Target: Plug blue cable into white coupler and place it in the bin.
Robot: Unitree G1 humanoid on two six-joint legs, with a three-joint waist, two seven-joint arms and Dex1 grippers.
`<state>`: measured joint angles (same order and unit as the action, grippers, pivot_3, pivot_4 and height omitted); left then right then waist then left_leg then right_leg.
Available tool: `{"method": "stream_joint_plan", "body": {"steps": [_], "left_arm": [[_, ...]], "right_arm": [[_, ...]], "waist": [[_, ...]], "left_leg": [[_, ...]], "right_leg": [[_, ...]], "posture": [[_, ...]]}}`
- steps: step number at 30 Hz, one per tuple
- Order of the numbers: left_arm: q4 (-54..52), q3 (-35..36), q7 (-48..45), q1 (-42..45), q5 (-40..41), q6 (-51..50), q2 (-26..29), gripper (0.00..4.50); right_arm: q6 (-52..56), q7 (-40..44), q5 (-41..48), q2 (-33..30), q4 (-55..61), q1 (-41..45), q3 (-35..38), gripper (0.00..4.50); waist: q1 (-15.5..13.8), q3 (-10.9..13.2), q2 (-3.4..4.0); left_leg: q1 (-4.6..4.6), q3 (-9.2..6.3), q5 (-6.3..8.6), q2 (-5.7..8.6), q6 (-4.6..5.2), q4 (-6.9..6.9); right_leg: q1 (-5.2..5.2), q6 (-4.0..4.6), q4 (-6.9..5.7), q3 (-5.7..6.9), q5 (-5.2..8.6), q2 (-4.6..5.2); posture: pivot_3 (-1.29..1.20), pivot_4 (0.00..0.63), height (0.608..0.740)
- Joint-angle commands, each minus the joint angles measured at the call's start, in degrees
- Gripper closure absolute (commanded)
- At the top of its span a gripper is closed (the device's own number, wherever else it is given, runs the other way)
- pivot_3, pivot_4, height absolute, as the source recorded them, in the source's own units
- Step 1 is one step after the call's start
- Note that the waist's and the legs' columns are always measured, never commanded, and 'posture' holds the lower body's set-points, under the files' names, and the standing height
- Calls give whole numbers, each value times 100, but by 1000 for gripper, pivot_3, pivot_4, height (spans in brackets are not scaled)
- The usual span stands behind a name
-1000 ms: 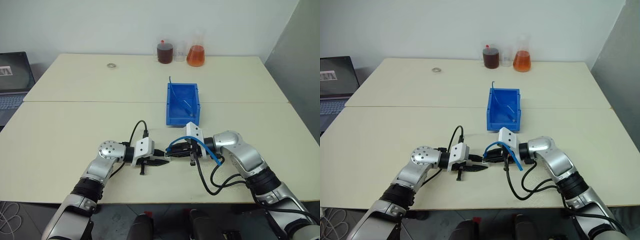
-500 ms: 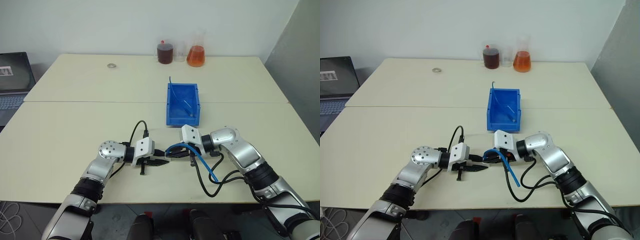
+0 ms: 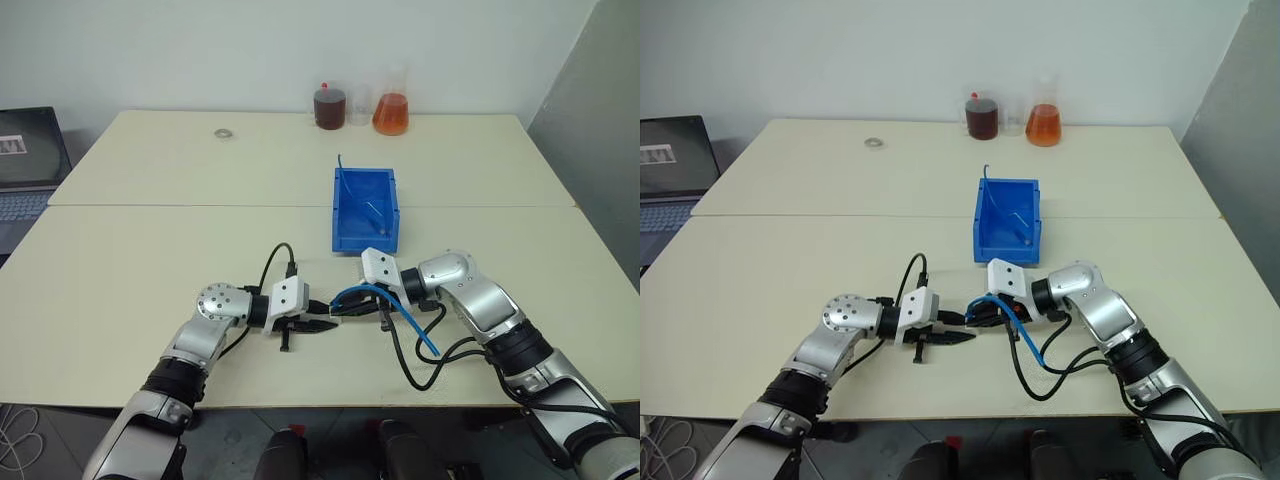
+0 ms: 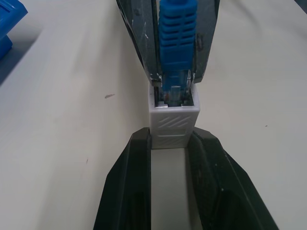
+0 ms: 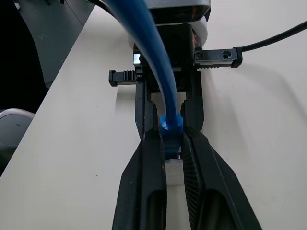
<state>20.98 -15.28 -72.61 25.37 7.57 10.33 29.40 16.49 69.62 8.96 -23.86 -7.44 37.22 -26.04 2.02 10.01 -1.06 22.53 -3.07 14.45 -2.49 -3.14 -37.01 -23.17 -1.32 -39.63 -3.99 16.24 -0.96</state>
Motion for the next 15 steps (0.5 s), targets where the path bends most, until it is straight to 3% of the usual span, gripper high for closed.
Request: {"method": "stream_joint_plan", "body": {"steps": [1,15], "left_arm": [[-111,-6,-26,-85,-69,-5,96,3723],[-2,-5,71,-22,-212,107,78,3723]], "right_arm": [[36,72,-357,-25,-343,-260,-378,4317],[99,37,-431,63,-596,-285,-349,4317]], "waist": [[3,-11,2],[22,-65,14]], "left_leg": [[-1,0,0,0,0,0],[-18,2,0,0,0,1]], "right_leg": [[0,0,0,0,0,0],[7,4,-16,-3,4,-4]], "posture": [[0,150,740],[0,150,740]]}}
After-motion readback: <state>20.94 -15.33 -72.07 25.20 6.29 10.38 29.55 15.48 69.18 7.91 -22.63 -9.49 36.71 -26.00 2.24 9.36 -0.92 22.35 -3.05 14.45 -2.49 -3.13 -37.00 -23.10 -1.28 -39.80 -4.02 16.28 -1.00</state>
